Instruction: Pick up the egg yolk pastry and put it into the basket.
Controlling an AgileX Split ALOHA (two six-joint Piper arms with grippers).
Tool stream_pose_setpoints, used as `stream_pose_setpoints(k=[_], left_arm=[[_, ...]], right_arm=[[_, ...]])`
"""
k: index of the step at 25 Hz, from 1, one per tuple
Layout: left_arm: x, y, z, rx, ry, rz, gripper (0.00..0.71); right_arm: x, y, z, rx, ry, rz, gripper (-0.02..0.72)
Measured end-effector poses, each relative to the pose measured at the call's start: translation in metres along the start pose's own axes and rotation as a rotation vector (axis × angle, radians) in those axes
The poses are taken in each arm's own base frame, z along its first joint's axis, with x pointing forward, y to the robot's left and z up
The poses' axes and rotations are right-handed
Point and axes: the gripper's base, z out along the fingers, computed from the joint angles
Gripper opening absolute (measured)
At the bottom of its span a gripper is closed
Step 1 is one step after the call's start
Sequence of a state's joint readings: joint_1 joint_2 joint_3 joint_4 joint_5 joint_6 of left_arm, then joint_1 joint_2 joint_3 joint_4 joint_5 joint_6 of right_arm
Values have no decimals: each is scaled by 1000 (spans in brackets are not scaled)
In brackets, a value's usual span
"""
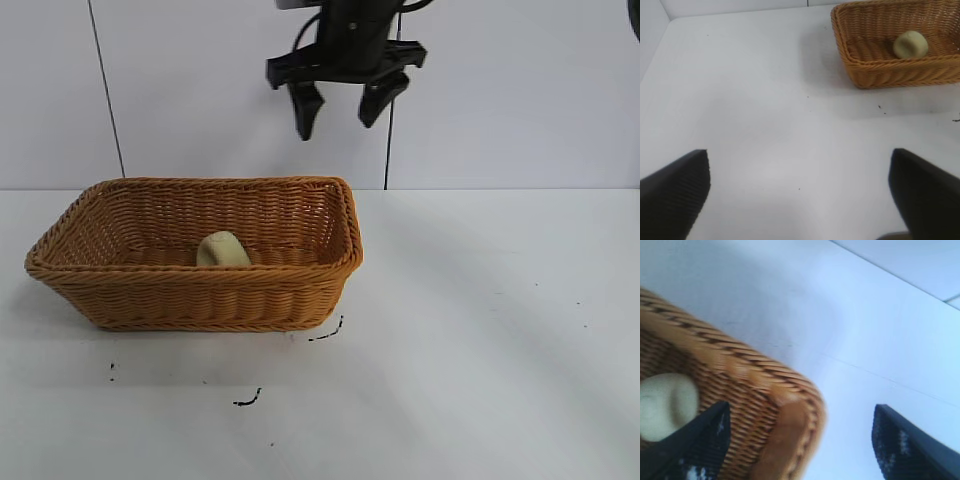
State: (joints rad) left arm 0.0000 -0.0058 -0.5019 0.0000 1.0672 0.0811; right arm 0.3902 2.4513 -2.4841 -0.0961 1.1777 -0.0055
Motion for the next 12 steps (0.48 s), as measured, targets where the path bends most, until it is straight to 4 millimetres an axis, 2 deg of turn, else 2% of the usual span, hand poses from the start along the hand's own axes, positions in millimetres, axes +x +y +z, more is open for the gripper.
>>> stream_pose_setpoints(k=[5,9,12], left_arm=[[0,0,0,0,0,0,697],[0,0,0,0,0,0,697],[0,0,0,0,0,0,697]], right_arm=[[11,-87,0,82,19,143,563],[26,-145,-5,135,43,242,563],[38,-177,-8,157,55,311,563]])
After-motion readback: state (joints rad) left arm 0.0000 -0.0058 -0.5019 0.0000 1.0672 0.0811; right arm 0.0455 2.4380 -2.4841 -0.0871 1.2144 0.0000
